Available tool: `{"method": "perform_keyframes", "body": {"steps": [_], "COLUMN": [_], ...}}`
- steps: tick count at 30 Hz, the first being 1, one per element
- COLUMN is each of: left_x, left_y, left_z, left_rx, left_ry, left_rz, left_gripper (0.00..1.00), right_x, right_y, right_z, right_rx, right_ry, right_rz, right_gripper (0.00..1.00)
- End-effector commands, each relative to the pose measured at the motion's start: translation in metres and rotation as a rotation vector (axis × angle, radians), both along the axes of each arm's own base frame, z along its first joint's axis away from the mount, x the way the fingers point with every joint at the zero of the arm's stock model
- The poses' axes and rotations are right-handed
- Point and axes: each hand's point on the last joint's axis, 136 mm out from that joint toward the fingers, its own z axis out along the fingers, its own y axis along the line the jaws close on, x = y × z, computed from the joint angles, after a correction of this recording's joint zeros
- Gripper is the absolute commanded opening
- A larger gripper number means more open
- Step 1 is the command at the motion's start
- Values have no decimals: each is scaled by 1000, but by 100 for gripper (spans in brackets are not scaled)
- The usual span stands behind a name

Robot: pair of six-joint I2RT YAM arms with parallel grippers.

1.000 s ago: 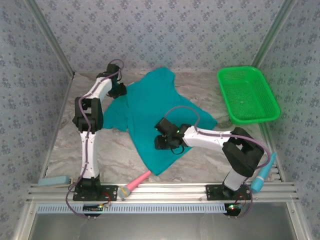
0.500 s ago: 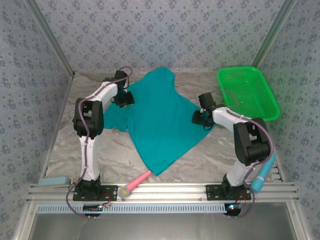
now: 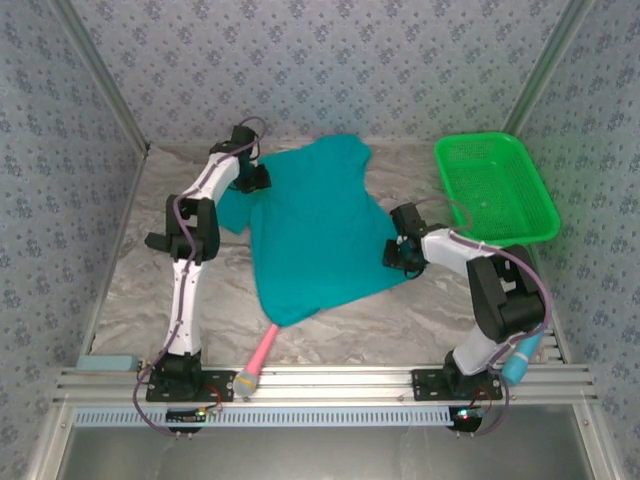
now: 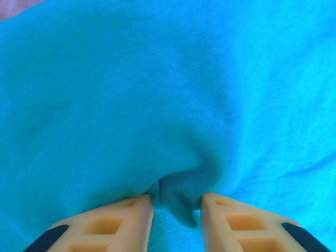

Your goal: Fold the inside-out t-shirt

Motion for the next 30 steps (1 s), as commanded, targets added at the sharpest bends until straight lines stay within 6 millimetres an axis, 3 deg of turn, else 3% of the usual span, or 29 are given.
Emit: {"method": "perform_keyframes", "body": {"steps": [1,4,6,9,13,16,20,24,30], "left_x": [-22,-16,-16,-23,-50,-83,-144,-222,-331], "left_y": [-22,-45,-57,-68,-84,-102,-138,-161,-164], "left_z": [-36,-19,3,42,89,119,126,115,98], "left_rx": [17,-47,-88,-104,-87,-74,-67,-95,-124], "left_ry": [109,46,10,-56,-141,-212,-260,-228,-283], "left_rz": [-133,-188,-221,-281,-388,-486,-661,-836,-1099], "left_gripper": [35,40,47,49,50,50,50,50,50], "right_x": [-75,-76,-66,-56,-51,-51,-49,-65,-105], "right_y": [16,26,12,-10,-49,-69,-63,-51,-25], "right_z": [-23,-15,-6,6,13,14,36,51,31], "right_rx": [-6,-14,-59,-84,-119,-80,-5,101,211], "right_ry": [212,183,150,133,128,136,75,69,178], "right_rz": [-30,-34,-73,-127,-191,-251,-229,-240,-281], "right_gripper": [35,39,42,46,48,48,48,50,54]}}
